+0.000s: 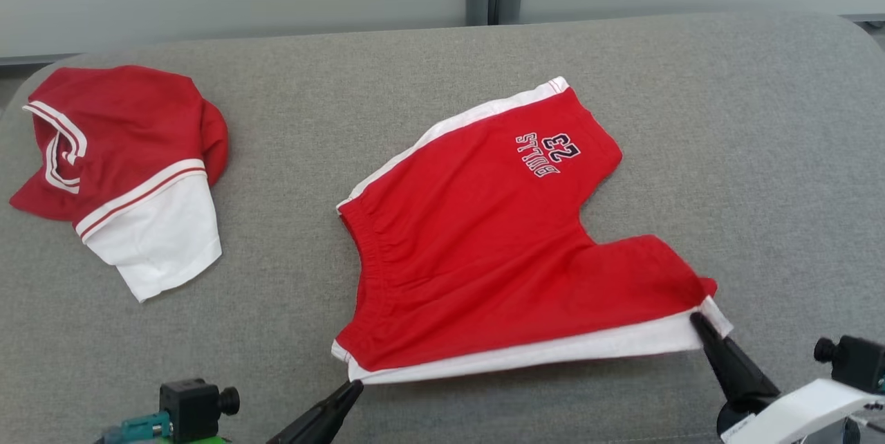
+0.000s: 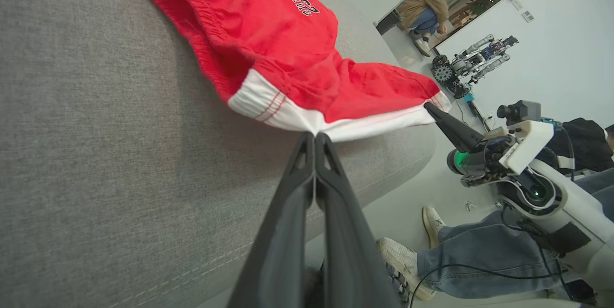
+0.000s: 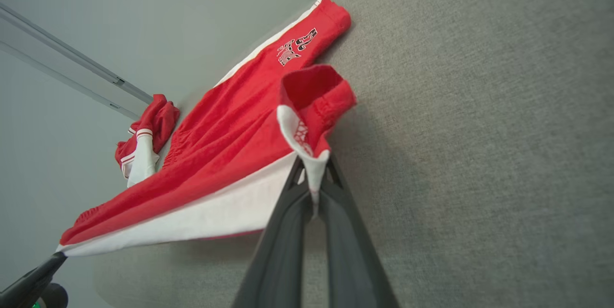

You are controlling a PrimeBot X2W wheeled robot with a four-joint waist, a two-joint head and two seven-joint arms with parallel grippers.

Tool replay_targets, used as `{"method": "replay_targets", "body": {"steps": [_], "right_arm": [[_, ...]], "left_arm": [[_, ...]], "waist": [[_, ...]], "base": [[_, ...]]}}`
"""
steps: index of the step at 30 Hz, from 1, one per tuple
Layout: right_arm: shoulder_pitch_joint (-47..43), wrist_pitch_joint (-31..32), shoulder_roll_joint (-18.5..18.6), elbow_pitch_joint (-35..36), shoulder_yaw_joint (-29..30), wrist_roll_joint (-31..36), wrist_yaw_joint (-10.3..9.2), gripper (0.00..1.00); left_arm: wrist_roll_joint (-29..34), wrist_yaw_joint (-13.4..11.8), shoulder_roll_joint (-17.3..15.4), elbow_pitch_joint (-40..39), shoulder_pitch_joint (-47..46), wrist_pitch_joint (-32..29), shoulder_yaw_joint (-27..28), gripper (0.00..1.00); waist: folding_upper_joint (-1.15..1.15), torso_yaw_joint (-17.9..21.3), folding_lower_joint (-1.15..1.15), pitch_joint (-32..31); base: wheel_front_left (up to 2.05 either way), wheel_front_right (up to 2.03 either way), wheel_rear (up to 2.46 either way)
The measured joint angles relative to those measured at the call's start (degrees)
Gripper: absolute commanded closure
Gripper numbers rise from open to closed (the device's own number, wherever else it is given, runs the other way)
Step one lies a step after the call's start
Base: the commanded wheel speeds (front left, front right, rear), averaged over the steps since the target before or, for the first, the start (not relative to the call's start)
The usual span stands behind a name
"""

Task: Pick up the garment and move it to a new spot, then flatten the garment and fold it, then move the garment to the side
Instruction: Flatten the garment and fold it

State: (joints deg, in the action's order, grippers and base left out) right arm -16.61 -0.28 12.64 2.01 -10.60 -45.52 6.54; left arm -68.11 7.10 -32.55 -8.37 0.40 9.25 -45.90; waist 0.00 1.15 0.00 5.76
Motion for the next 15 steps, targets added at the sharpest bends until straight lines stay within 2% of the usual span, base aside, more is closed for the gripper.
{"method": "replay_targets", "body": {"steps": [3, 5, 6, 11, 15], "right_arm": [[2.0, 1.2, 0.5, 4.2, 1.4, -1.5, -0.01, 1.0], [6.6, 4.1, 0.8, 6.3, 2.4, -2.9, -0.13, 1.0], [8.3, 5.3, 1.0, 6.5, 2.6, -3.1, -0.75, 1.0], [15.1, 11.2, 1.5, 6.4, 3.2, -4.9, -5.04, 1.0], [21.4, 14.2, 0.8, 5.9, 5.2, -5.1, -9.76, 1.0]], "left_arm": [[-0.3, -0.3, -1.9, -3.8, -0.5, -2.4, 0.9, 1.0], [-2.6, -0.9, -3.5, -7.3, -2.9, -6.1, 1.2, 1.0], [-3.1, -1.3, -3.9, -8.1, -4.2, -7.3, 1.4, 1.0], [-5.7, -3.7, -6.4, -9.8, -12.3, -13.9, 3.8, 1.0], [-7.8, -5.6, -5.8, -9.5, -19.5, -18.2, 5.6, 1.0]], "waist": [[0.0, 0.1, 0.0, 1.5], [0.0, 0.1, 0.0, 3.3], [0.0, 0.1, 0.0, 4.0], [0.0, -0.4, 0.0, 7.6], [0.0, -1.3, 0.0, 10.6]], "base": [[0.0, 0.0, 0.0], [0.0, 0.0, 0.0], [0.0, 0.0, 0.0], [0.0, 0.0, 0.0], [0.0, 0.0, 0.0]]}}
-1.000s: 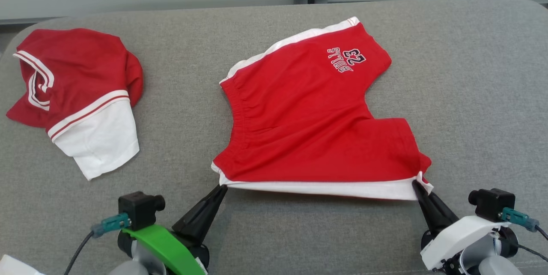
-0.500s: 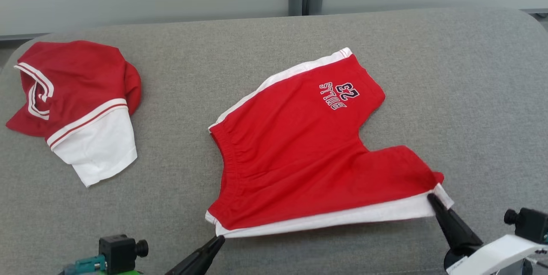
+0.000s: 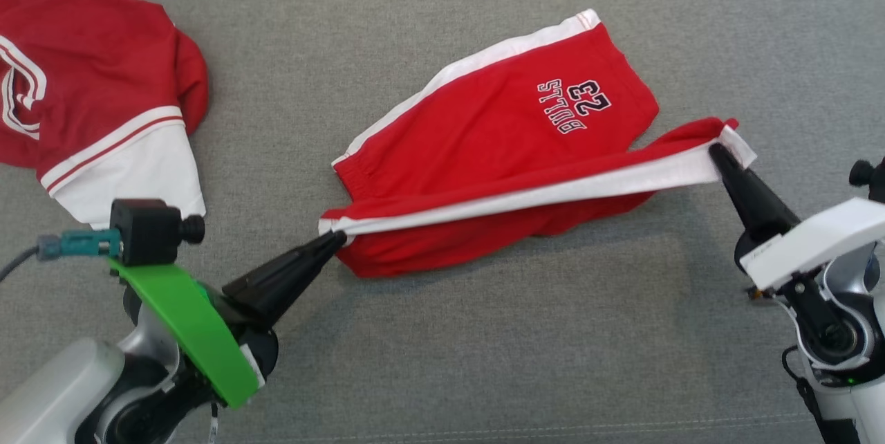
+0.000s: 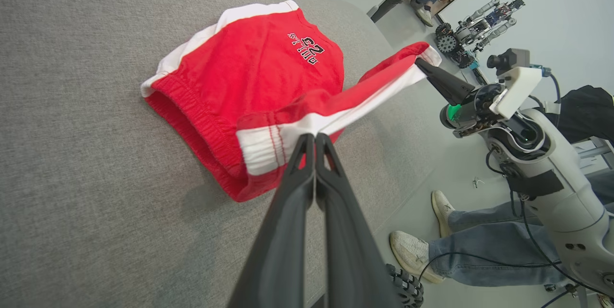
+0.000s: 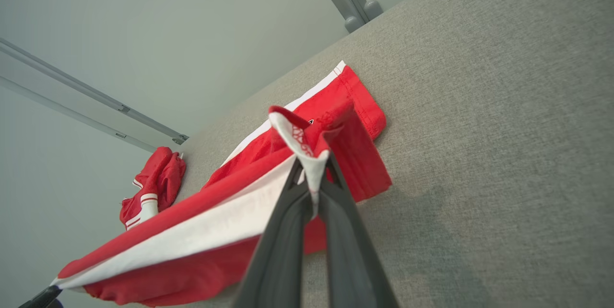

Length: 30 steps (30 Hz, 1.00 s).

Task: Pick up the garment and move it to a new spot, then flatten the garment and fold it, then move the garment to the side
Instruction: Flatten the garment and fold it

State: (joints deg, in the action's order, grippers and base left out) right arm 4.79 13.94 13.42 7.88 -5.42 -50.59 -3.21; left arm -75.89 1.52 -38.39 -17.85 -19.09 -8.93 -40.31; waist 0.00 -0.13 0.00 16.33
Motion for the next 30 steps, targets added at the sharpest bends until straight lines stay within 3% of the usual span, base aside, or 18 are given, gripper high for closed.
{"method": "replay_targets", "body": {"steps": [4, 17, 26, 28, 29, 30], "right_arm": [[6.5, 2.1, -0.2, -0.8, 1.0, 0.6, -3.44, 1.0], [23.7, 6.5, 1.6, -5.5, 1.3, 7.9, -3.89, 1.0], [30.0, 6.8, 0.6, -11.2, 0.7, 11.0, -3.94, 0.99], [30.6, 6.6, 0.3, -12.2, 0.8, 11.5, -3.94, 0.68], [31.1, 6.1, 0.1, -12.9, 0.9, 11.7, -3.94, 0.64], [31.4, 5.8, -0.1, -13.4, 0.9, 11.9, -3.96, 0.55]], "left_arm": [[-1.2, -1.6, 2.1, 2.2, -6.7, -3.8, 0.2, 1.0], [-0.8, -4.5, 9.7, 10.4, -21.3, -8.5, 0.8, 1.0], [1.8, -4.4, 13.5, 17.5, -26.0, -9.2, -0.7, 1.0], [2.0, -3.9, 14.5, 18.9, -26.6, -9.2, -1.0, 1.0], [2.1, -3.5, 14.9, 19.8, -27.0, -9.1, -1.1, 1.0], [2.1, -3.2, 15.5, 20.5, -27.3, -9.1, -1.2, 1.0]], "waist": [[0.0, -1.4, 0.0, 3.0], [0.0, -5.9, -0.01, 12.4], [0.0, -7.8, -0.01, 18.9], [0.0, -8.1, -0.01, 19.8], [0.0, -8.2, -0.01, 20.1], [0.0, -8.4, -0.01, 20.3]], "base": [[0.0, 0.0, 0.0], [0.0, 0.0, 0.0], [0.0, 0.0, 0.0], [0.0, 0.0, 0.0], [0.0, 0.0, 0.0], [0.0, 0.0, 0.0]]}}
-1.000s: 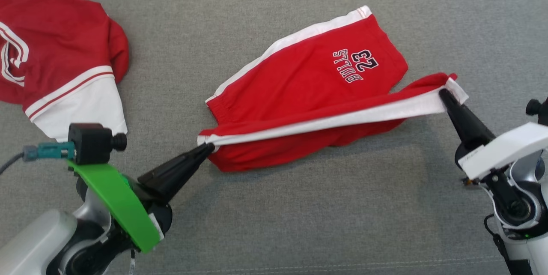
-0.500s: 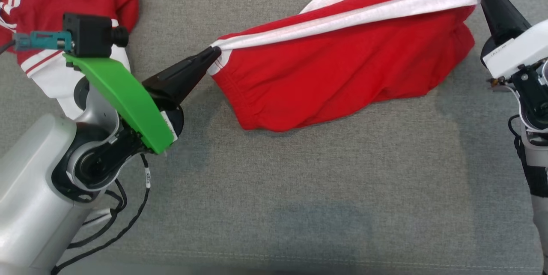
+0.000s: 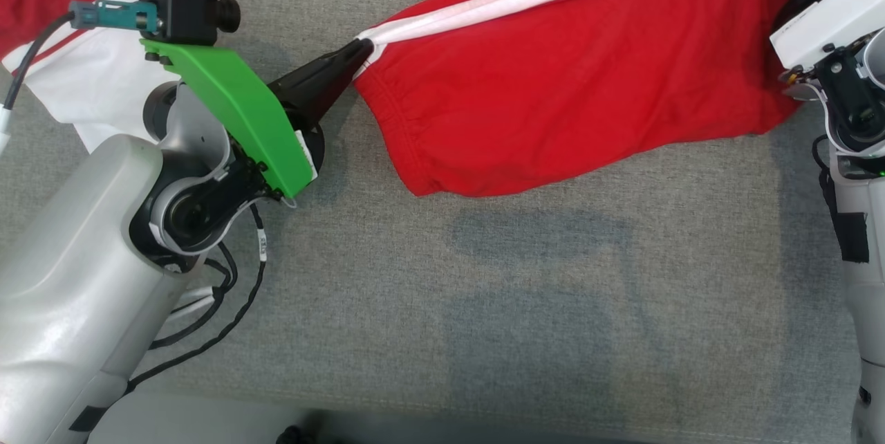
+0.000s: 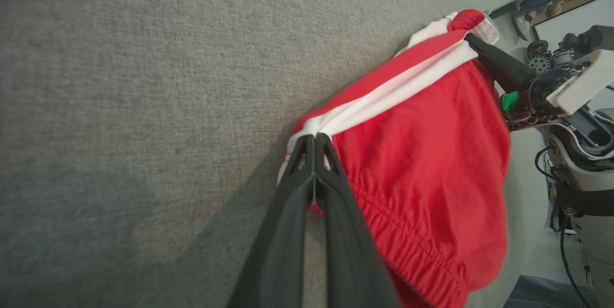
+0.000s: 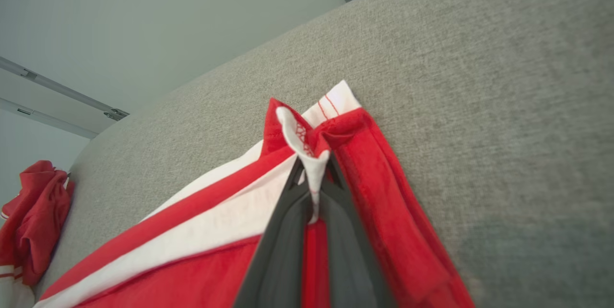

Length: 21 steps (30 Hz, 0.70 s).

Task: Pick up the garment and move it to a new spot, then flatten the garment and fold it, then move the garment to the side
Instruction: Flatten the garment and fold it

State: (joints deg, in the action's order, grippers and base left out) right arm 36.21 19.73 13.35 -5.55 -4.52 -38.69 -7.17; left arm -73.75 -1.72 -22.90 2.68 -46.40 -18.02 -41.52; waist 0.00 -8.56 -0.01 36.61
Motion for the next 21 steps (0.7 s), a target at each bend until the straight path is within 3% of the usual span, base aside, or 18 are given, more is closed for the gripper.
{"method": "replay_targets", "body": {"steps": [2, 4, 6, 7, 8, 9, 13, 17, 21], "right_arm": [[0.7, -0.5, -0.3, -0.7, 0.0, 0.1, -0.01, 0.0], [1.4, -1.3, -0.8, -1.3, 0.0, 0.2, -0.01, 0.0], [1.5, -2.3, -0.8, -2.3, -0.2, 0.6, -0.04, 0.0], [1.5, -2.7, -0.8, -2.7, -0.3, 0.7, -0.07, 0.0], [1.5, -3.1, -0.8, -2.9, -0.3, 0.8, -0.05, 0.0], [1.5, -3.5, -0.9, -3.2, -0.5, 0.9, -0.02, 0.0], [1.4, -6.4, -0.9, -4.0, -0.5, 1.5, 0.63, 0.0], [0.2, -10.7, -0.1, -4.0, 0.0, 3.2, 1.94, 0.0], [-3.7, -15.3, 3.2, -4.0, -1.1, 8.7, 3.14, 0.0]], "left_arm": [[0.2, 0.3, 0.5, 1.1, -0.4, 0.2, -0.3, 1.0], [0.4, 0.7, 0.9, 2.4, -0.7, 0.7, -0.4, 0.98], [0.4, 1.1, 1.5, 3.9, -0.7, 1.2, -0.6, 0.7], [0.4, 1.2, 1.9, 4.5, -0.7, 1.5, -0.7, 0.34], [0.5, 1.2, 2.2, 4.9, -0.7, 1.8, -0.7, 0.05], [0.9, 1.3, 2.4, 5.3, -0.7, 2.2, -0.8, 0.0], [1.1, 1.8, 3.6, 7.1, -0.7, 4.5, -0.5, 0.0], [5.1, 2.7, 4.1, 8.0, -0.7, 8.5, -0.7, 0.0], [8.3, 2.8, 4.1, 8.0, 0.0, 13.6, -0.1, 0.0]], "waist": [[0.0, -0.3, 0.0, 0.0], [0.0, -0.3, 0.0, -0.2], [0.0, -0.3, 0.0, -0.6], [0.0, -0.3, 0.0, -0.9], [0.0, -0.4, 0.0, -1.2], [0.0, -0.4, 0.0, -1.5], [0.0, -0.4, 0.0, -3.0], [0.0, -0.5, 0.01, -5.0], [0.0, -0.5, 0.01, -7.6]], "base": [[0.0, 0.0, 0.0], [0.0, 0.0, 0.0], [0.0, 0.0, 0.0], [0.0, 0.0, 0.0], [0.0, 0.0, 0.0], [0.0, 0.0, 0.0], [0.0, 0.0, 0.0], [0.0, 0.0, 0.0], [0.0, 0.0, 0.0]]}}
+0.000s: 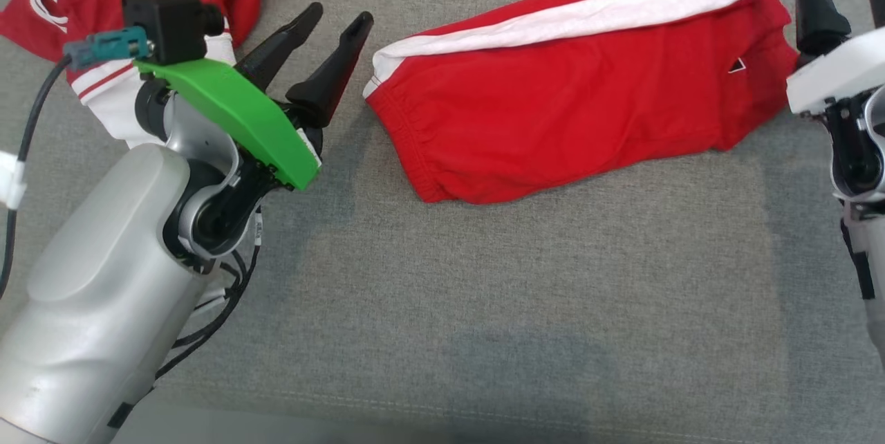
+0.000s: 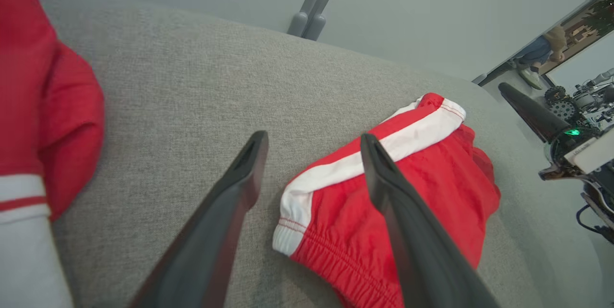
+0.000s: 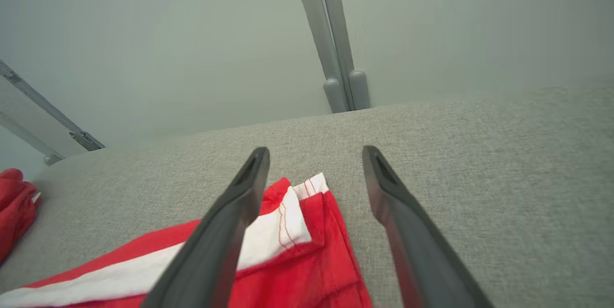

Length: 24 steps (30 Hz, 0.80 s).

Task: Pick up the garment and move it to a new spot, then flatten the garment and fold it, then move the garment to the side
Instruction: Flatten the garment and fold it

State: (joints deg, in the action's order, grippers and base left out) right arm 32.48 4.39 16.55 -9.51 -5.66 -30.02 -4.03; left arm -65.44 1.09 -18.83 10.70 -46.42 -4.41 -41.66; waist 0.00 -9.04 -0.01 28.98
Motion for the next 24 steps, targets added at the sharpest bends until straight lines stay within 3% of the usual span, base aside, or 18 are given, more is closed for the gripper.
{"method": "replay_targets", "body": {"steps": [3, 9, 17, 24], "right_arm": [[-2.7, -3.4, 2.5, 0.1, -1.2, 4.6, 0.46, 0.0], [-8.8, -8.6, 3.4, 0.2, -3.9, 10.2, 0.37, 0.0], [-18.4, -12.1, 2.5, -0.7, -5.3, 11.5, -0.64, 0.0], [-26.6, -12.7, 0.9, -2.5, -4.6, 9.6, -1.21, 0.0]], "left_arm": [[2.9, -0.1, -0.5, 0.3, 2.3, 3.7, 0.6, 0.0], [6.8, -2.5, -3.7, 2.1, 10.0, 10.6, 0.9, 0.0], [10.7, -6.4, -7.2, 4.0, 21.9, 18.9, 1.1, 0.0], [12.2, -7.5, -7.0, 2.2, 30.0, 18.8, 2.2, 0.0]], "waist": [[0.0, 0.1, 0.0, -2.1], [0.0, 0.7, 0.0, -6.7], [0.0, 1.9, 0.01, -13.0], [0.0, 2.8, 0.01, -18.5]], "base": [[0.0, 0.0, 0.0], [0.0, 0.0, 0.0], [0.0, 0.0, 0.0], [0.0, 0.0, 0.0]]}}
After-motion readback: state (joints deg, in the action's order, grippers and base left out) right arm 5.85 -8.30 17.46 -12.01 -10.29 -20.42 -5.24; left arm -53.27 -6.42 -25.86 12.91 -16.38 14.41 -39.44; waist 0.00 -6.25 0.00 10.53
